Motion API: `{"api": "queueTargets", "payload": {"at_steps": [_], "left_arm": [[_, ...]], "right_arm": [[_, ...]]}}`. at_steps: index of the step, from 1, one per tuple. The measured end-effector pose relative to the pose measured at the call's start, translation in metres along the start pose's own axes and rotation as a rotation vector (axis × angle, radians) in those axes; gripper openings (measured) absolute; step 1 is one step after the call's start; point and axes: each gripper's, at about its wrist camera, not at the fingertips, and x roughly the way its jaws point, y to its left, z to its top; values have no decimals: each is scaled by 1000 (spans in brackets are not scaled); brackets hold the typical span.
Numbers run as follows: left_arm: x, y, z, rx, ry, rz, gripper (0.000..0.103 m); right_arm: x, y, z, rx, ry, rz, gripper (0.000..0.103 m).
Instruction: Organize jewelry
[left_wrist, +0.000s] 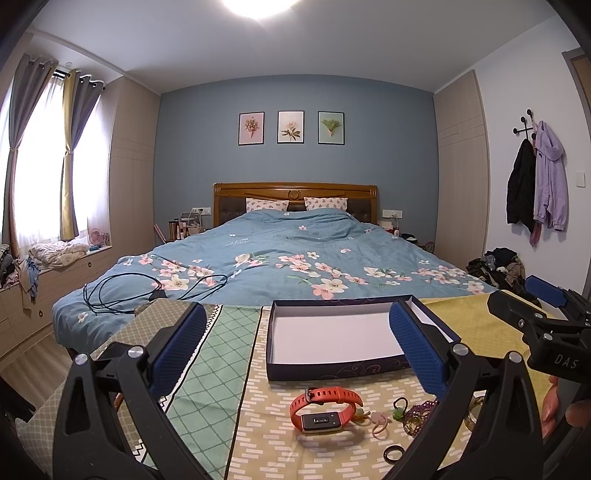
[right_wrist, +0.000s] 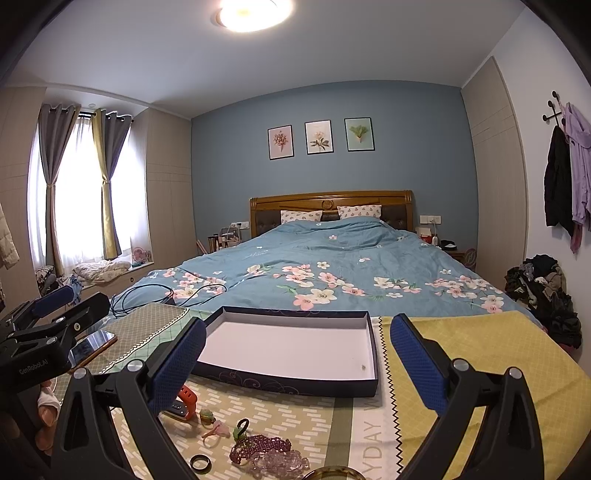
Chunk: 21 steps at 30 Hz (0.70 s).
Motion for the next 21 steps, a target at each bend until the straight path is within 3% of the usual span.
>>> {"api": "queueTargets", "payload": {"at_steps": [21], "left_arm": [[-2,-1,0,-11,6,-9,97]], "right_arm": [[0,1,1,1,5,-2,96]]}}
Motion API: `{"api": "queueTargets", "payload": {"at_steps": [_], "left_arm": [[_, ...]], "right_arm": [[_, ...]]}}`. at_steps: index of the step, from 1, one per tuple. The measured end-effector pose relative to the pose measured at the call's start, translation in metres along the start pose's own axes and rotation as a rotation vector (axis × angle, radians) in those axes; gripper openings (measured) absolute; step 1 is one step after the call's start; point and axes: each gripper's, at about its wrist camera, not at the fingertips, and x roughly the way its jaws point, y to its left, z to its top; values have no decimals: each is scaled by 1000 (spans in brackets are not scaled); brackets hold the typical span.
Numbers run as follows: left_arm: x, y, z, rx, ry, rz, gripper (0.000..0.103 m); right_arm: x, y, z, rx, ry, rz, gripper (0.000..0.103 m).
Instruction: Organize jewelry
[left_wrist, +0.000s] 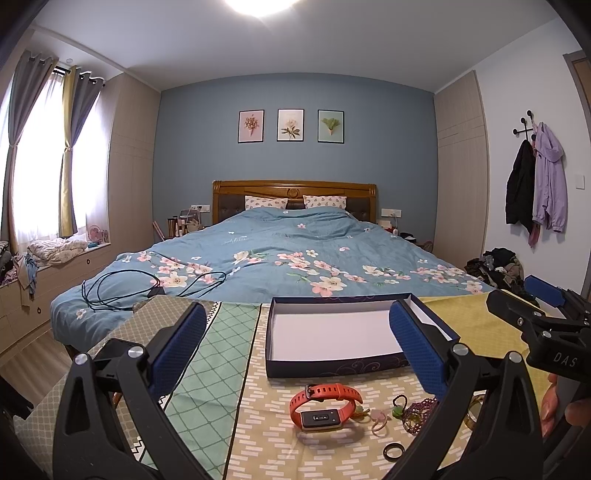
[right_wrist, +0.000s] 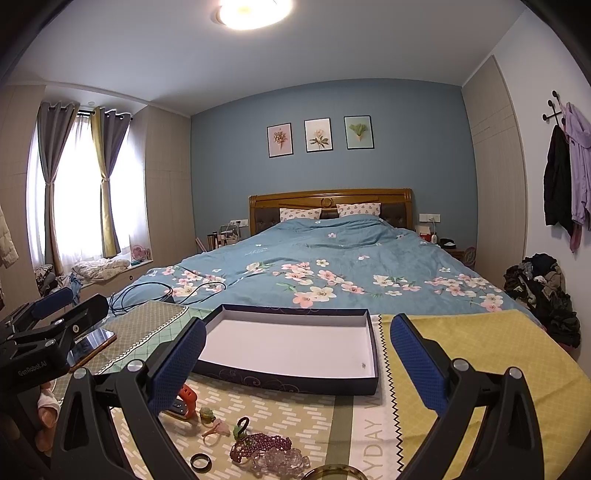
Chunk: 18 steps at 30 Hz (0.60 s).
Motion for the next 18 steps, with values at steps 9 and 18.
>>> {"api": "queueTargets", "payload": {"at_steps": [9,18], "left_arm": [[2,3,-3,0,12,-3,97],[7,6,-8,-3,34,-6,97]], "right_arm": [[0,0,-1,0,0,0,96],[2,-2,-1,8,8,1,96]]}}
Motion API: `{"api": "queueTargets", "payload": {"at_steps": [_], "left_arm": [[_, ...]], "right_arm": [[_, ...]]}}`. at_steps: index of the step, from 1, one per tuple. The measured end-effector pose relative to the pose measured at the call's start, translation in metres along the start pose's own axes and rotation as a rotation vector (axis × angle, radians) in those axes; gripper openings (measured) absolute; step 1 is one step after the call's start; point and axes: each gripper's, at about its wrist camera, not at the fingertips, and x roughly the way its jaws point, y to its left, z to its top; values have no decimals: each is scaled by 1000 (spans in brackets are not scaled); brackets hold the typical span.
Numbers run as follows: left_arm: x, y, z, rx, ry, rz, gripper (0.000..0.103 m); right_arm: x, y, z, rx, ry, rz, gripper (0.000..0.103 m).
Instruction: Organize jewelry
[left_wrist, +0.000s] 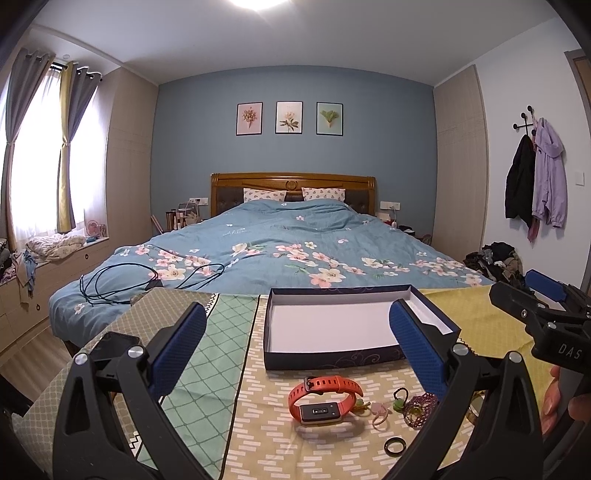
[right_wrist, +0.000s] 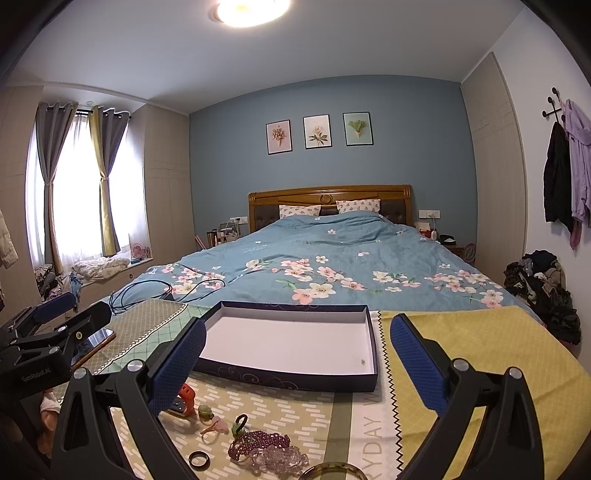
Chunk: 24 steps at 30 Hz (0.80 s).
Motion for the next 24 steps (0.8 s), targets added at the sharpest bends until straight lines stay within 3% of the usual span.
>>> {"api": "queueTargets", "payload": {"at_steps": [7,10,16,20,24], "left_arm": [[10,2,-8,7,60,-14,97],[24,5,-17,16,129,-26,97],[53,8,-41,37,271,-59,97],[70,11,-51,56,322,-76,97],[81,15,-55,59,359,-93,97]], "right_arm": [[3,-7,-4,-35,40,-8,96],[7,-17,-12,-42,80,-13,96],[25,-31,-33,-80,324,-4,96],[36,-38,-51,-76,407,35,95],[39,-46,-64,-79,499,77,88]]}}
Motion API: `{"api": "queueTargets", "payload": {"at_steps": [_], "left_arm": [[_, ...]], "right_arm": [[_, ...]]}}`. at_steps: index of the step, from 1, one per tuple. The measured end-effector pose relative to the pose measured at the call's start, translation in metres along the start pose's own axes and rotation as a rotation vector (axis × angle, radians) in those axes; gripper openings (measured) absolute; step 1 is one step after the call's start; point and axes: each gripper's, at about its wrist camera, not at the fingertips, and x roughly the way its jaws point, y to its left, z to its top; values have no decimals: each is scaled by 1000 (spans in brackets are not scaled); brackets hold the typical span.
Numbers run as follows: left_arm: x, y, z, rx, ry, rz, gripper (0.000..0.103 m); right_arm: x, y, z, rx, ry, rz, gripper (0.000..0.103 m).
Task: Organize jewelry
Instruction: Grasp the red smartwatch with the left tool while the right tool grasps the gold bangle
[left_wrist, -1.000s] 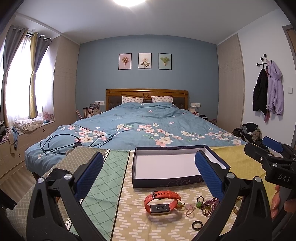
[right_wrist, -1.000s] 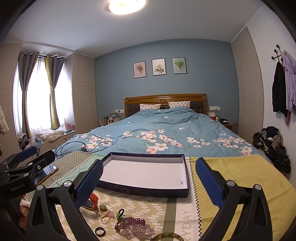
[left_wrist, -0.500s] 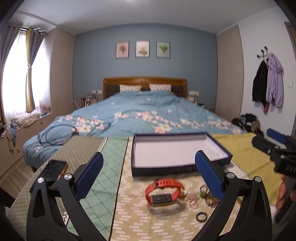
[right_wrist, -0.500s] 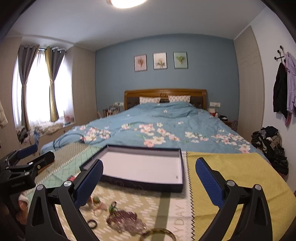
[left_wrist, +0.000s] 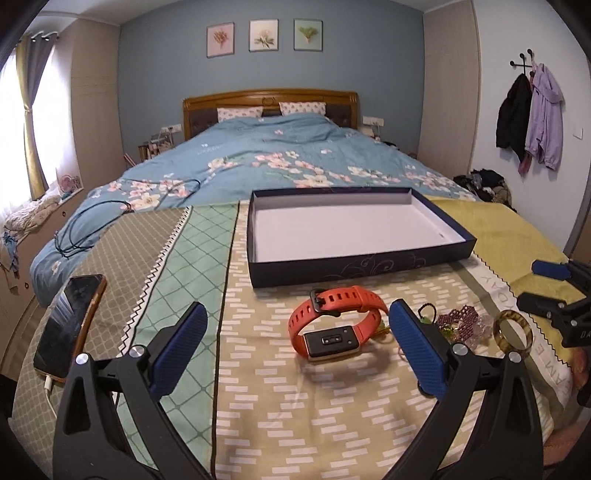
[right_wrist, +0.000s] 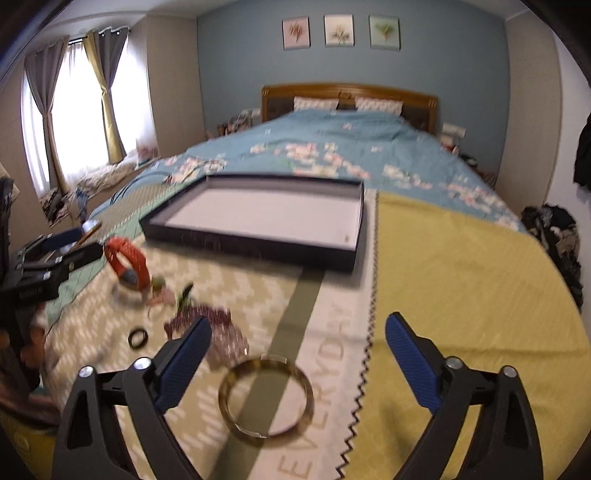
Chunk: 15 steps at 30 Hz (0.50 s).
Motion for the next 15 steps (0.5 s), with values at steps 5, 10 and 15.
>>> {"api": "queueTargets", "payload": {"at_steps": [5,10,15], "left_arm": [[4,-1,5,12,23,-9,95],[13,-4,10,29,39,-17,87],[24,-2,17,15,66,-45,79]], "right_arm": [[2,-6,-11,11,86,56,76],[5,-7,-14,-18,124,72,66],[8,-11,-13,-22,128,81,66]]}}
